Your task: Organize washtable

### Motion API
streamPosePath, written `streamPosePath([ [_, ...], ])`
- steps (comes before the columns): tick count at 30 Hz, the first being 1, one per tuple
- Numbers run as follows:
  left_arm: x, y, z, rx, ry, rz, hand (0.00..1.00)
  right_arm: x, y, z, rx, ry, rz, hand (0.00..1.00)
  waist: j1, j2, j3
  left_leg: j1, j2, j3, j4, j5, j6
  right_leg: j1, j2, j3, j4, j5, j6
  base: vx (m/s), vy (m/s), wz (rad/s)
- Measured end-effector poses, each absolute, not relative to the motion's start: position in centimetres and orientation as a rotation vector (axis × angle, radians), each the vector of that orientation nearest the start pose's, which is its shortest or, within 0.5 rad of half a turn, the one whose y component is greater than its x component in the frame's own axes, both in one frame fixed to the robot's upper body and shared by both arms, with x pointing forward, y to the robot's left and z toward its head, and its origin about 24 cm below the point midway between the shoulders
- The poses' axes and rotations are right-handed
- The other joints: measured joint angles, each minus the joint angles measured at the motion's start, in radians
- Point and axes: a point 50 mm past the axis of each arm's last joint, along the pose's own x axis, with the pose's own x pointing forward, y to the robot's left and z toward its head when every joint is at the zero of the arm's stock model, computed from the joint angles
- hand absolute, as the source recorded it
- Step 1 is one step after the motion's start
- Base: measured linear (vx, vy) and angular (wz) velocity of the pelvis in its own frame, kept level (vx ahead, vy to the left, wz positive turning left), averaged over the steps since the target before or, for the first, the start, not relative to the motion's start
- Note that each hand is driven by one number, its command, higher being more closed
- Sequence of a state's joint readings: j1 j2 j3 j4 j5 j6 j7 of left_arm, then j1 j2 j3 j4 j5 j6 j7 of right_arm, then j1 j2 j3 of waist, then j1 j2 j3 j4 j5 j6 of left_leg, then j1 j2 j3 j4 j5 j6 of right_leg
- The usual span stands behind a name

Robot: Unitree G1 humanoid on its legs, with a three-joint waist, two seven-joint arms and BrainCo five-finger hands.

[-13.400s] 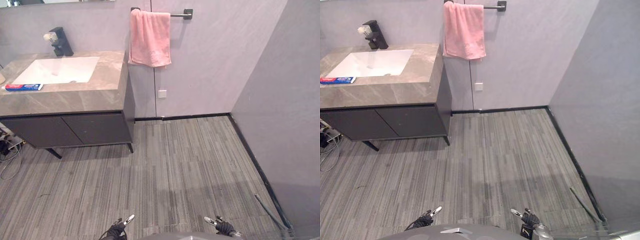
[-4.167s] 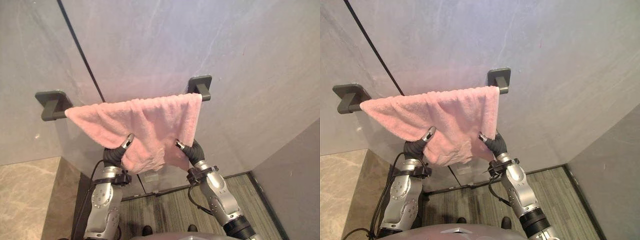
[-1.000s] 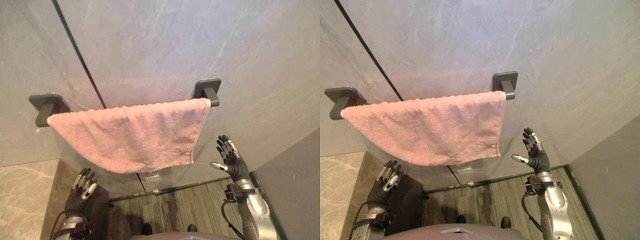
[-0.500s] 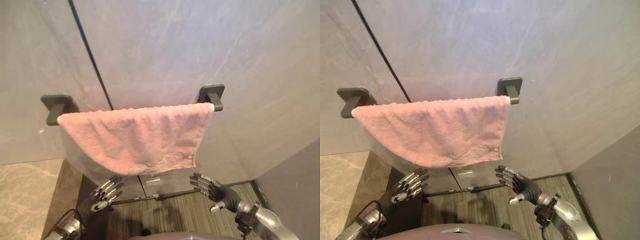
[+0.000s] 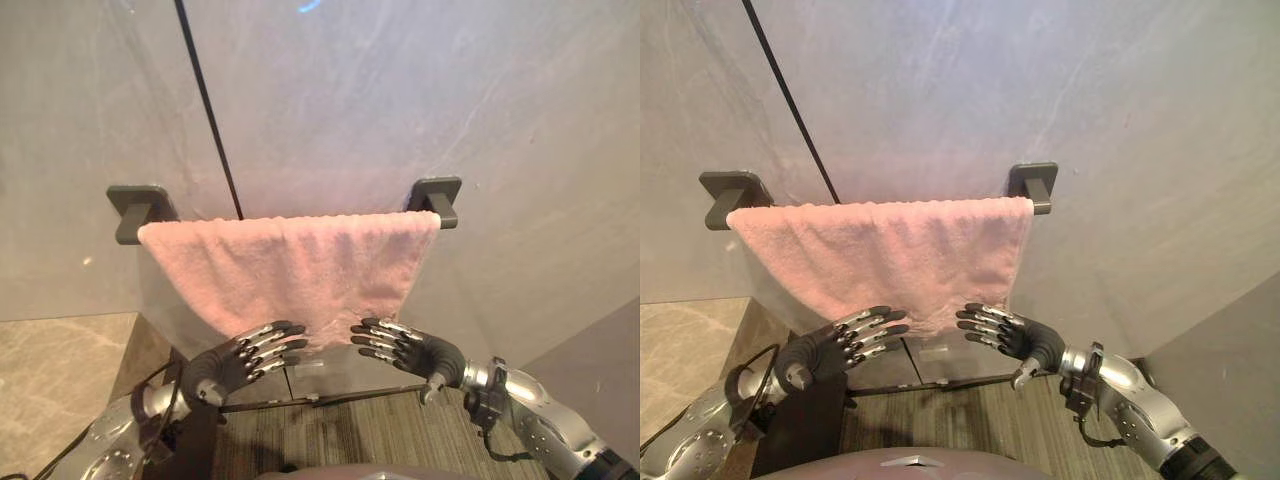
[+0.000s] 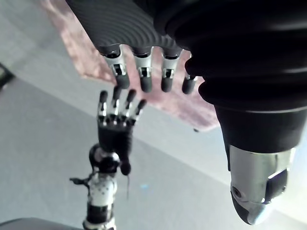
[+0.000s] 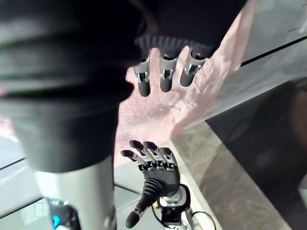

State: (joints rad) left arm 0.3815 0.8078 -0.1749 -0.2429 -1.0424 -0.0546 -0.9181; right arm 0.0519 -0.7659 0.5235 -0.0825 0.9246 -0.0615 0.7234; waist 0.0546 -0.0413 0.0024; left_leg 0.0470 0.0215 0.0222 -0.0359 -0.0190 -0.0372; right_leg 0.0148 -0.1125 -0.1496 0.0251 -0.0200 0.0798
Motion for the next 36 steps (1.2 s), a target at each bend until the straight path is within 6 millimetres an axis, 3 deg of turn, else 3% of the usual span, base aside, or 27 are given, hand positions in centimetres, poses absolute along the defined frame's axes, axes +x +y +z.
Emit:
streamPosePath([
  [8,17.2,18.6,8.4,-0.423,0.019,-1.166,0.0,20.8,-11.4,5.2,0.425,0.113,1.171,0.0,-0.001,-0.001,0.0,0.013,0.001,0.028,-0.001,-0.002,0.002,-0.001,0.002,0.026,0.0,0.003,0.001,-0.01,0.005,-0.09],
  [21,19.2,17.7,9.8,-0.451,-0.171,-1.123,0.0,21.9,-8.0,4.9,0.531,0.087,1.159,0.0,0.008,-0.007,-0.005,0.016,0.0,0.057,-0.014,-0.002,0.003,-0.014,0.005,0.055,-0.012,0.017,0.001,0.0,0.005,-0.06],
  [27,19.8,18.4,8.6,-0.477,-0.173,-1.014,0.0,22.6,-7.5,5.5,0.536,0.06,1.145,0.0,0.009,-0.008,-0.006,0.009,0.0,0.06,-0.021,-0.002,0.003,-0.023,0.006,0.057,-0.016,0.018,0.002,0.0,0.0,0.0],
  [32,20.7,20.1,7.0,-0.456,-0.16,-0.806,0.0,23.9,-7.7,5.2,0.579,0.037,1.006,0.0,0.012,-0.012,-0.012,-0.01,0.002,0.074,-0.023,-0.001,0.002,-0.032,0.008,0.07,-0.053,0.04,-0.002,0.01,0.002,-0.06],
  [36,21.0,20.8,7.1,-0.376,-0.176,-0.714,0.0,24.9,-8.4,5.9,0.589,-0.017,0.909,0.0,0.01,-0.013,-0.013,-0.024,0.002,0.085,-0.021,-0.003,0.003,-0.049,0.008,0.084,-0.054,0.046,-0.001,0.0,0.005,-0.09],
])
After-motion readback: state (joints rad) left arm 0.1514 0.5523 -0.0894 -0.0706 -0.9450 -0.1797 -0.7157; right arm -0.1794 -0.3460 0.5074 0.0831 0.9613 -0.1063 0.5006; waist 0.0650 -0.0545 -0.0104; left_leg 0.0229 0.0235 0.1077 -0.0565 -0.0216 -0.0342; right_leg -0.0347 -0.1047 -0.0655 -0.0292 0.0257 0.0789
